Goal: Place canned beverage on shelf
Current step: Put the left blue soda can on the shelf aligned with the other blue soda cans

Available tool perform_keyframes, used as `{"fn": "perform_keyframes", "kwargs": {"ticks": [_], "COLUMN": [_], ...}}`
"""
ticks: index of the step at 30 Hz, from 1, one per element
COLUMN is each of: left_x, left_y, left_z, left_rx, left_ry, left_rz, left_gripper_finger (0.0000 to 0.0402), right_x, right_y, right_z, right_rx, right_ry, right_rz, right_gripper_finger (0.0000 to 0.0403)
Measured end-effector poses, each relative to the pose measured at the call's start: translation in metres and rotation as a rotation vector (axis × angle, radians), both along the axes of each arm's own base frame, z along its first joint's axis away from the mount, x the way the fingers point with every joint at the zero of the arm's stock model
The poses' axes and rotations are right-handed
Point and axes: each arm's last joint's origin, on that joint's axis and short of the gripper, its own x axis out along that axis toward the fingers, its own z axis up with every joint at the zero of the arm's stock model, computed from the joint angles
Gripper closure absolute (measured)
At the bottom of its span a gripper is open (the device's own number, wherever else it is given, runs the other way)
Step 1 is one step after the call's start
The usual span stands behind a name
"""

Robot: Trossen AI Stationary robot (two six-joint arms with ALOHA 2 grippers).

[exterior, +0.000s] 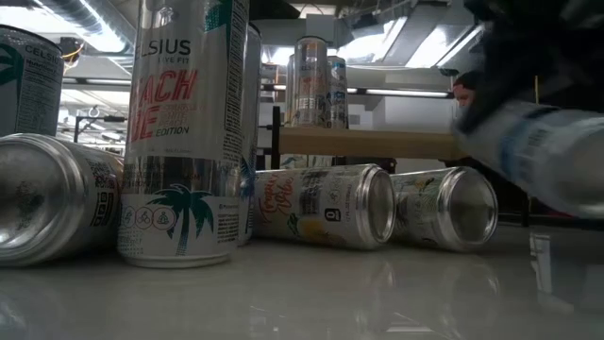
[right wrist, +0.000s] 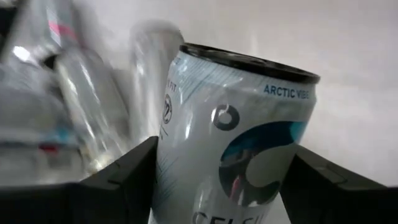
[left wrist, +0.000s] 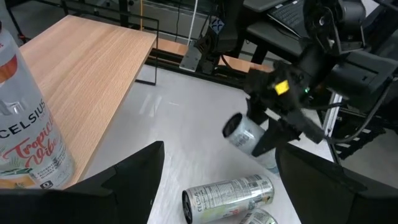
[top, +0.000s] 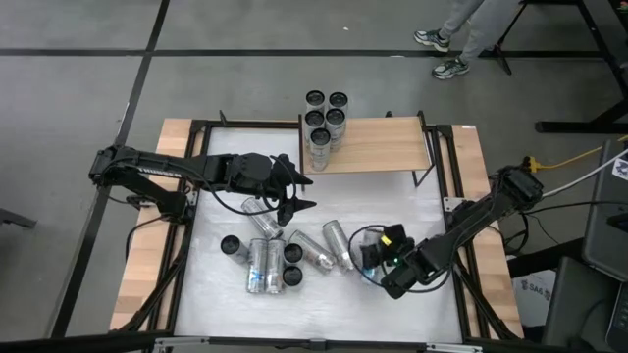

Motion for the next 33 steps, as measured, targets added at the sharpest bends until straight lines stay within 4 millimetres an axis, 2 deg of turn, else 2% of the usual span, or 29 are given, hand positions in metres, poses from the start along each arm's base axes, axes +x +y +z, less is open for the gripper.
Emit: {"fn": "perform_keyframes", "kwargs": {"ticks": [5,11,21,27,33], "left_x": [0.0,0.0,0.0,0.0,0.0], "left_y": [0.0,0.0,0.0,0.0,0.001], "left_z": [0.0,0.0,0.0,0.0,0.0], "left_rx": [0.0,0.0,0.007,0.008,0.021], "left_ry": [0.0,0.0,0.0,0.0,0.0], "left_rz": [0.0,0.0,-0.002,-0.002,0.028], "left_gripper_finger": [0.0098,0.0098,0.0098,0.0098,0.0098], "right_x": [0.003,0.007,0.019,0.025,0.034], "right_y": [-0.006,-0.016,-0.035,-0.036,-0.031], "right_z": [0.007,0.012,0.009,-0.002,-0.028], "right_rx": [-0.226,-0.547,-0.878,-1.064,-1.108], "right_ry": [-0.095,-0.11,0.042,0.077,0.107], "right_rz": [0.001,0.033,0.067,0.035,0.047], "right_gripper_finger": [0.0142,0.0145,0.0143,0.0141,0.014]}}
